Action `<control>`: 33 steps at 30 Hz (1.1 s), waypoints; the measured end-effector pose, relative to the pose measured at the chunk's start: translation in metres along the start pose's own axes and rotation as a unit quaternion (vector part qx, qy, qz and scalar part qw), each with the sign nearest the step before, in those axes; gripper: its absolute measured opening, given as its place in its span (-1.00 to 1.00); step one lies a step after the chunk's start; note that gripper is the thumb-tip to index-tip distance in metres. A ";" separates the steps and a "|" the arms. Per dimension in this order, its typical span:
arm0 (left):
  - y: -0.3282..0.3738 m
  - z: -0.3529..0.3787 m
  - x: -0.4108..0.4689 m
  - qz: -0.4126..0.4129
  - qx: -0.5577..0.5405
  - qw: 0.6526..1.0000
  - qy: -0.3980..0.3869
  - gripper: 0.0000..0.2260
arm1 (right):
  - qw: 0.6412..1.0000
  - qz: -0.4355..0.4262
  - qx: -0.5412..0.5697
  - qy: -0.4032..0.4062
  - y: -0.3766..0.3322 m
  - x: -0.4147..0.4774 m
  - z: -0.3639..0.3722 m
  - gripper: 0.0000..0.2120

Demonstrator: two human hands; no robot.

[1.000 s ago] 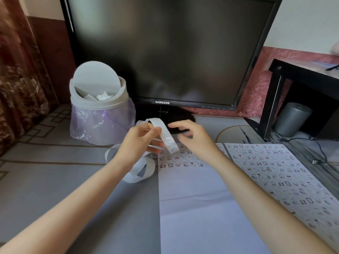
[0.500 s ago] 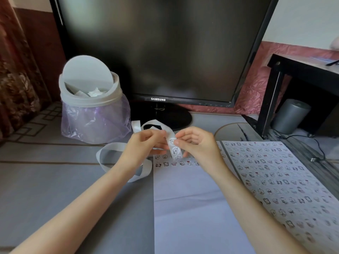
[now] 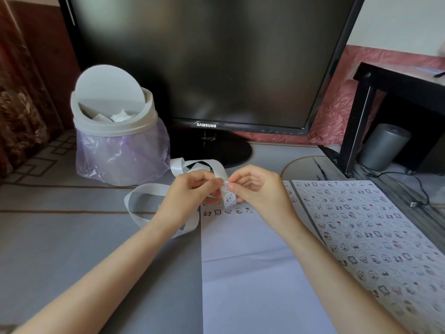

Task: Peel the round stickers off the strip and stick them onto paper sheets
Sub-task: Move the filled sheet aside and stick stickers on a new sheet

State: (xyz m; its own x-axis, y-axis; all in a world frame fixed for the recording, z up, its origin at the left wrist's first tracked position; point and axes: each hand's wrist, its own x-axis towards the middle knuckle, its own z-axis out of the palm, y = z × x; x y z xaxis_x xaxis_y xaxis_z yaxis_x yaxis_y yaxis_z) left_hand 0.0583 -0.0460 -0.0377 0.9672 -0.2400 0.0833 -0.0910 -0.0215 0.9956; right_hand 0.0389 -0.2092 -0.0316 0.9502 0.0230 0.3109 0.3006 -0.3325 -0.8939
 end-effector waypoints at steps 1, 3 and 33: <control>0.000 0.000 0.000 0.001 0.000 1.000 -0.001 -0.87 | 1.000 -0.001 -0.004 0.001 0.000 0.000 0.000 -0.90; 0.000 0.001 -0.001 0.003 0.004 1.000 -0.004 -0.87 | 1.000 0.002 -0.005 0.002 -0.001 -0.001 0.000 -0.89; -0.006 0.000 -0.002 -0.030 0.054 0.997 0.052 -0.83 | 0.996 0.060 -0.039 -0.050 -0.029 0.003 -0.023 -0.93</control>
State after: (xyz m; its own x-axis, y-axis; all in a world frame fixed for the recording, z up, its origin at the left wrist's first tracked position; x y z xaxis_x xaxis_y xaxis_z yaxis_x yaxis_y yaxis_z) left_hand 0.0568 -0.0458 -0.0434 0.9904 -0.1343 0.0341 -0.0529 -0.1387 0.9889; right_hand 0.0306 -0.2211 0.0028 0.9837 0.0717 0.1649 0.1798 -0.4108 -0.8938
